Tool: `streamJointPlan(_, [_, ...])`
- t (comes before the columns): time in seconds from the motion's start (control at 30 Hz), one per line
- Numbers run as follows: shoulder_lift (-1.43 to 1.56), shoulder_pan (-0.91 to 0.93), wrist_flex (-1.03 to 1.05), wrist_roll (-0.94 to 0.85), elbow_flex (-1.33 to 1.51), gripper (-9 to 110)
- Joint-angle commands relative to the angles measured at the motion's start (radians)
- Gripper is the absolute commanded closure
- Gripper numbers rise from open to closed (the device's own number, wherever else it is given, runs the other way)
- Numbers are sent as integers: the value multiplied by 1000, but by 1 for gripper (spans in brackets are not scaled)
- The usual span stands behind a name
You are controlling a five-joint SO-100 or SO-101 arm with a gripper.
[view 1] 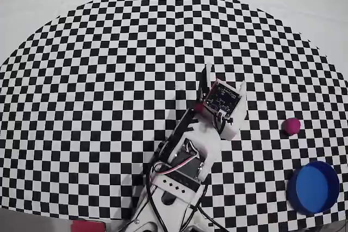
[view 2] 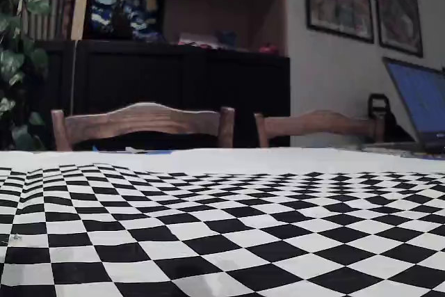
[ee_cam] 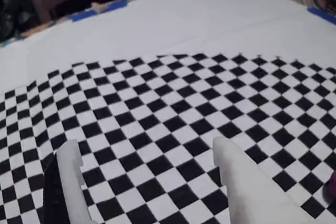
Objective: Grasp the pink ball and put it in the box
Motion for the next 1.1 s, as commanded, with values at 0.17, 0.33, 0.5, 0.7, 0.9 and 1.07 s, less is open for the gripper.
streamJointPlan(0.17, [-8, 86, -26, -9, 8, 73])
streamJointPlan(0.33, [-3, 149, -40, -9, 8, 73])
streamJointPlan(0.5, [-11, 213, -40, -11, 8, 73])
streamJointPlan(0.7, [-11, 282, -40, -11, 8, 73])
streamJointPlan(0.9, [-6, 354, -40, -11, 8, 73])
streamJointPlan(1.07, [-8, 403, -40, -11, 8, 73])
